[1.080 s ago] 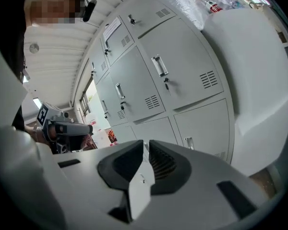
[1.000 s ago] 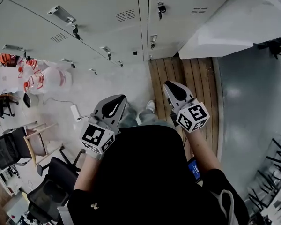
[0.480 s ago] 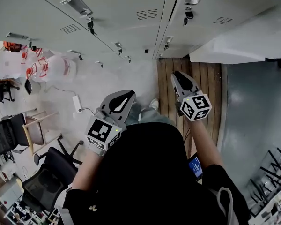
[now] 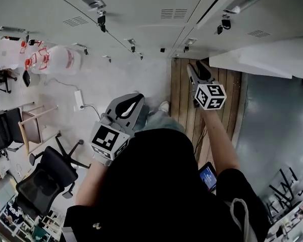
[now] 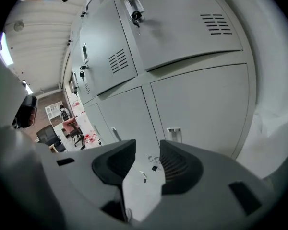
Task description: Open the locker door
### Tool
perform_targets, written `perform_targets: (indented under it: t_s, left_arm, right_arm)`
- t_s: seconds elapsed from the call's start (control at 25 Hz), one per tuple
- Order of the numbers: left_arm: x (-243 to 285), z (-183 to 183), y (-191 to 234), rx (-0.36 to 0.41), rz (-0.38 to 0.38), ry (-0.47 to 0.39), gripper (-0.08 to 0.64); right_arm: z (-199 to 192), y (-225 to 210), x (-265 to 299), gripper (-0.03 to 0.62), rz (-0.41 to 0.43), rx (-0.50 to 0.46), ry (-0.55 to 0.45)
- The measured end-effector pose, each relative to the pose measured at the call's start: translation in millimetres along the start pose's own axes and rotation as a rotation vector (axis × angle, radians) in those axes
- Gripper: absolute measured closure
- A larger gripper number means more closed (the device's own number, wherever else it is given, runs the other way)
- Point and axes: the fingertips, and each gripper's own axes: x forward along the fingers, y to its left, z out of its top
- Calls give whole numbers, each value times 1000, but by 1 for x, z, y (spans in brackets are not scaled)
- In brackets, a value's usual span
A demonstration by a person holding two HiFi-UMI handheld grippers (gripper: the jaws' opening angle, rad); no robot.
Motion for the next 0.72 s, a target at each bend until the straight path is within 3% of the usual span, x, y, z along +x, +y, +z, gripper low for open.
perform_targets:
  t_s: [0.48,0.72]
  left_arm:
    - [-6,-28,23,-50,50,48,537]
    - [-14,-43,28,-73,65,74,537]
  right_arm:
    - [-18,-36,91,399,-35,-43,68]
    - [-29,-57,117,390,-98,-25,89]
